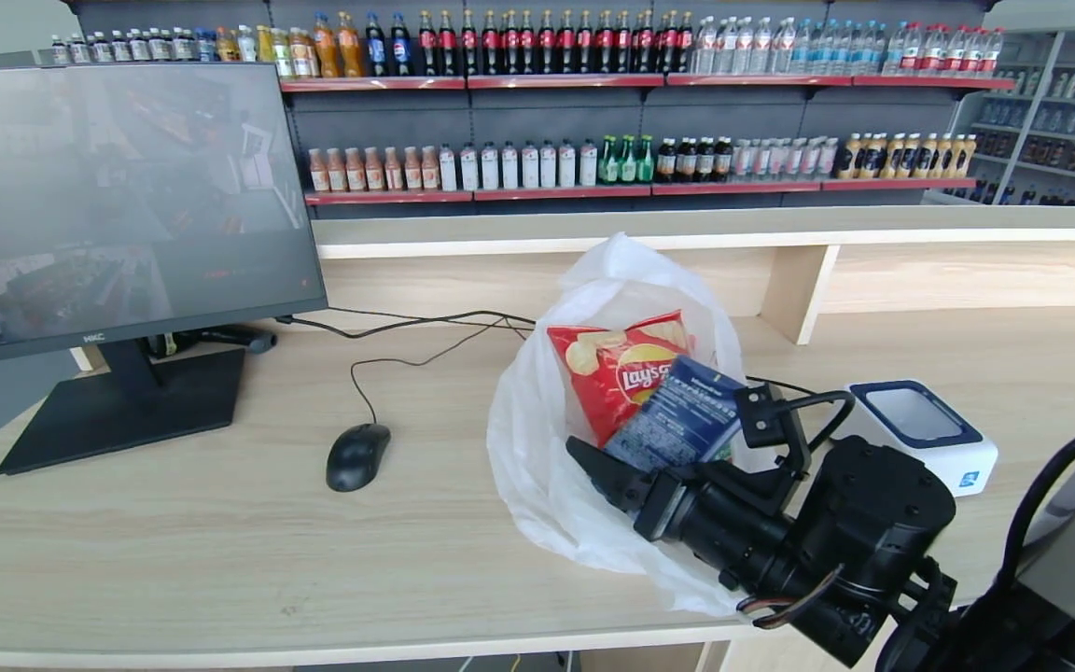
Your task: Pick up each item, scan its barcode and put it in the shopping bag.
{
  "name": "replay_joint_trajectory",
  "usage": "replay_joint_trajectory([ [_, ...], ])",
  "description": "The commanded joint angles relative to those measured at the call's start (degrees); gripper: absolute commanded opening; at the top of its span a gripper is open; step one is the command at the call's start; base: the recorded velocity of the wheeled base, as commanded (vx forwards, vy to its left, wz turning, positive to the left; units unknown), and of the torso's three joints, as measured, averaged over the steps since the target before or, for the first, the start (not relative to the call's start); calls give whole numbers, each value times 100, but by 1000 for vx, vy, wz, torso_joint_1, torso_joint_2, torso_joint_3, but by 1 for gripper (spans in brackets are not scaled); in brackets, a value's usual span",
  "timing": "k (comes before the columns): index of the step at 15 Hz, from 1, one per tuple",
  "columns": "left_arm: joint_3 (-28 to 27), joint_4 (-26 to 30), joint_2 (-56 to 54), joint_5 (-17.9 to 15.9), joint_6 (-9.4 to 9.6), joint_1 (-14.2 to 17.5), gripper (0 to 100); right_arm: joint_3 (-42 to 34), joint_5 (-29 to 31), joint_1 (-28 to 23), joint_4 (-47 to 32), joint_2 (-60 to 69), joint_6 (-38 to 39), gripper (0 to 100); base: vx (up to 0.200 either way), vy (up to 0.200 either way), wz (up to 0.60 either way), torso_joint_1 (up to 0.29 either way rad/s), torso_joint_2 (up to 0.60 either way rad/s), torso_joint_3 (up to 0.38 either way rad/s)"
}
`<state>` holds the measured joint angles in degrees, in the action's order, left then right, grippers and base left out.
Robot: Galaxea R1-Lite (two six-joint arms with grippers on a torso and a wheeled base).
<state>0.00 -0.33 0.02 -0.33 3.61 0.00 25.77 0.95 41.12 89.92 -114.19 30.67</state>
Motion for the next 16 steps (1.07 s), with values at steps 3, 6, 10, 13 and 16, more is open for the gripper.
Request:
replay_joint_trajectory([
  [3,0,15,-2,-2,0,0,100,-28,2,-69,8,72,-35,100,0,0,0,0,0,0],
  [6,0,24,-2,-2,0,0,100,-2,2,-86,8,187,-44,100,0,0,0,0,0,0],
  [10,0,42,-2,-2,8,0,100,-55,2,-95,8,389,-53,100,0,0,0,0,0,0],
  [13,0,42,-2,-2,8,0,100,-72,10,-95,8,494,-96,100,0,0,0,0,0,0],
  [16,0,42,-2,-2,8,0,100,-55,186,-157,8,494,-167,100,0,0,0,0,0,0],
])
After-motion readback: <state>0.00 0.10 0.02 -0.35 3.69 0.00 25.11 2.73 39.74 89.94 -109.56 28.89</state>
